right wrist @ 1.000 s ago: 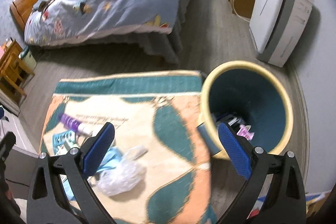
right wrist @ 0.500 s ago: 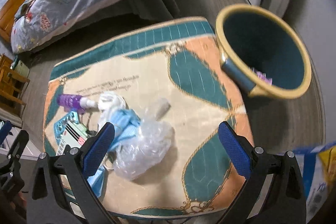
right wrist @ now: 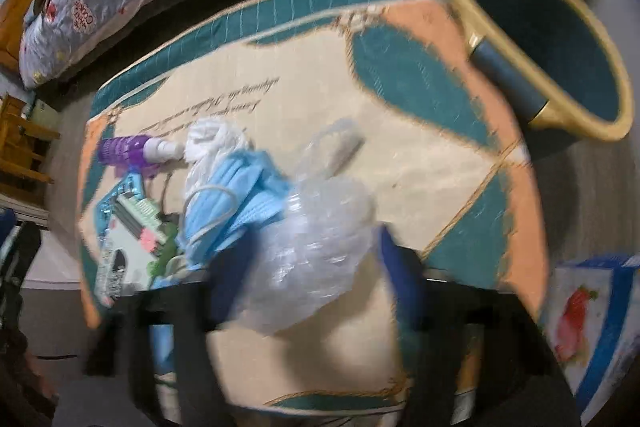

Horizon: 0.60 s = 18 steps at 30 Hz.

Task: Collect trash
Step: 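Grasp the clear plastic bag with the right tool while the left grasps the blue mask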

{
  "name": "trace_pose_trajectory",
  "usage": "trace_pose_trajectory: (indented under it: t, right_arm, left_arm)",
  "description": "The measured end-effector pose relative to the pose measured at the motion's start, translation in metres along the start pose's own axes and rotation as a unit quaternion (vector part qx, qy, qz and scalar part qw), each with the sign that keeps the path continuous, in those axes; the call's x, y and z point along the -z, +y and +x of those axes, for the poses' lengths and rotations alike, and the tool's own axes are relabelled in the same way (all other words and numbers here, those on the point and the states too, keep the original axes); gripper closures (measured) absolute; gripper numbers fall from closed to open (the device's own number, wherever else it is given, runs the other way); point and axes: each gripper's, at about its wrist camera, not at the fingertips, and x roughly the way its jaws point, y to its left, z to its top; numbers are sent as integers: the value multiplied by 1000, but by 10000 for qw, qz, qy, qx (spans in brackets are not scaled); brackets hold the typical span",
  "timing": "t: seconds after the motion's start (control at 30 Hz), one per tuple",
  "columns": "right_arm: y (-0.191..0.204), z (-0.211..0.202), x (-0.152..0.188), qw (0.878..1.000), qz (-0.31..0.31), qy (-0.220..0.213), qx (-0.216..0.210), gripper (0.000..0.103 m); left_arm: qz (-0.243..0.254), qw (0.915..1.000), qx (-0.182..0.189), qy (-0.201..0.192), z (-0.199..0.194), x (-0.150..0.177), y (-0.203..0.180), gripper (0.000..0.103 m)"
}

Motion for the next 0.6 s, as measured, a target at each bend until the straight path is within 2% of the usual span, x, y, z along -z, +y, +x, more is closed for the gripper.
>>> trace_pose_trajectory:
  t: [0.03,0.07,0.2,0.3,0.47,0.6]
  right_arm:
    - [-1,0,1,9998,75,64,-172,64]
    - [-1,-3,1,9997,86,67,-234,67]
    - [0,-33,-3,9994,-52,-139,-312,69]
    - [3,-60,-17,9985,-432,-252,-207,70]
    - [-9,-99,-33,9905,-1108,-771,263,70]
    - [-34,-97,-42,9947,-649,-797,-96,70]
  left_arm:
    - [-8,10000,10,1,0,0,0,6]
    - [-20,10000,29,-4,1,-1,-1,6]
    - [-58,9998,163,-5,1,-3,-7,6]
    - [8,9998,216,-8,4,-6,-16,6]
    - [129,9986,504,4,12,-8,-36,6]
    - [359,9971,666,68,22,-7,-56,6]
